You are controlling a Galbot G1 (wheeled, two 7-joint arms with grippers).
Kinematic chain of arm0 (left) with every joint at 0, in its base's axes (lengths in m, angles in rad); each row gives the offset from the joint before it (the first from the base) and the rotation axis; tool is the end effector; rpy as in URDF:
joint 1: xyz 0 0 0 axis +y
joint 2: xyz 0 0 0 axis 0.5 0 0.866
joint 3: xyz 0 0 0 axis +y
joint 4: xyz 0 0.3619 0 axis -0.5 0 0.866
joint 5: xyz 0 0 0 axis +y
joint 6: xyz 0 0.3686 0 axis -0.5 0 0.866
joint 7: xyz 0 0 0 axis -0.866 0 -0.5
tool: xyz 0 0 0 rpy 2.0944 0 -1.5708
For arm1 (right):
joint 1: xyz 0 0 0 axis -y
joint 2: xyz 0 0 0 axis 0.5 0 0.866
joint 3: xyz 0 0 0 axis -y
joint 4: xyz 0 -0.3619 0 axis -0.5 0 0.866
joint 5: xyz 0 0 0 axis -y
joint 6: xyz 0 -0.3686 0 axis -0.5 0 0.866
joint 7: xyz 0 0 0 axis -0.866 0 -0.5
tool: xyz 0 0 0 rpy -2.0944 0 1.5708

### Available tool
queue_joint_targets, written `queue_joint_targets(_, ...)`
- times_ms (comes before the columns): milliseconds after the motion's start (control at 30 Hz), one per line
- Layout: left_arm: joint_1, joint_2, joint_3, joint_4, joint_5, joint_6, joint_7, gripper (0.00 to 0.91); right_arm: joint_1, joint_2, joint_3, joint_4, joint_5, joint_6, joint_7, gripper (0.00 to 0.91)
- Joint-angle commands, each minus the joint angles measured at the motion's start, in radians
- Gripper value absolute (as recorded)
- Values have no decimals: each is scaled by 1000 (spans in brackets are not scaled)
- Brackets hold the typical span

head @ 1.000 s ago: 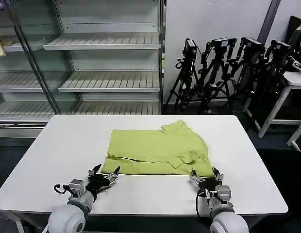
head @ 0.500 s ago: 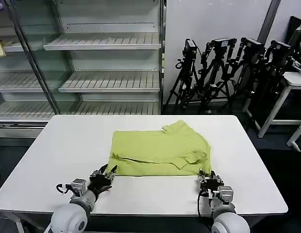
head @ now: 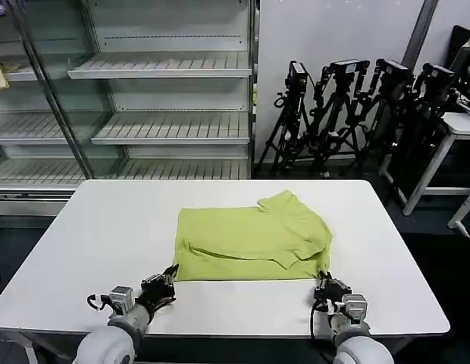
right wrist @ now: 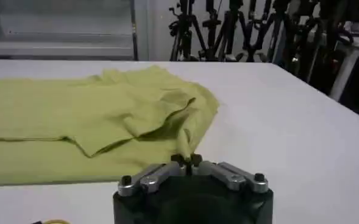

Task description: Fold and organize the clothes.

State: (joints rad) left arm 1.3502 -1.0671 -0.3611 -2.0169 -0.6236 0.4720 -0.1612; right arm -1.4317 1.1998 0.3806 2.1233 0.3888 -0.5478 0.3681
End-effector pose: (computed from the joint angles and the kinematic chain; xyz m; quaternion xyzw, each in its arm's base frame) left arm 0.2524 0.0508 -0.2923 -0.1132 -0.9640 0.0414 0.2369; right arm 0.2229 -0.0194 -0.2770 -0.0119 -0.9734 0.0275 0.2271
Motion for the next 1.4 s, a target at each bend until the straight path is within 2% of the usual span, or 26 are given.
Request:
queue_joint_targets(33,132,13,-24,-105,-7,9,-1,50,-73,-10,9,78,-1,0,2,0)
queue_joint_targets(367,278,18,-81,-225,5,38,-24,50,-257,-20,47,218,-44,-8,-4,0)
queue_joint_targets(400,288,17,-84,-238,4,41,-28,40,-272,-20,47,230,-51,-10,-4,71)
queue_joint_targets(433,302,16,-89,-249,6,41,-30,50,-285,-20,49,236,-56,-11,-6,403)
queue_joint_targets(467,308,16,-91,-253,7,43,-31,81,-299,-20,50,245,-63,-11,-9,907)
queue_joint_targets(500,321,19,-94,-262,11,44,-31,675,-308,-20,51,252,-69,-13,-11,907)
queue_joint_targets(533,326,21,-96,-267,14,45,-30,907,-315,-20,55,261,-75,-24,-13,907)
queue_joint_targets(733,317,43,-112,-274,41,52,-23,907,-309,-38,74,293,-101,-24,-27,907)
queue_joint_targets(867,299,64,-138,-277,37,44,-22,907,-293,-69,105,309,-107,3,-34,907)
queue_joint_targets(1067,244,97,-176,-280,-2,6,-42,907,-219,-118,176,313,-39,62,-15,907)
queue_joint_targets(1133,199,102,-167,-257,-29,-22,-69,907,-162,-130,181,281,-17,73,10,907)
queue_joint_targets(1300,29,104,-98,-166,-59,-15,-98,907,29,-140,134,184,34,39,26,907)
queue_joint_targets(1400,-87,105,-42,-99,-66,-1,-109,907,196,-147,71,87,125,-9,52,907)
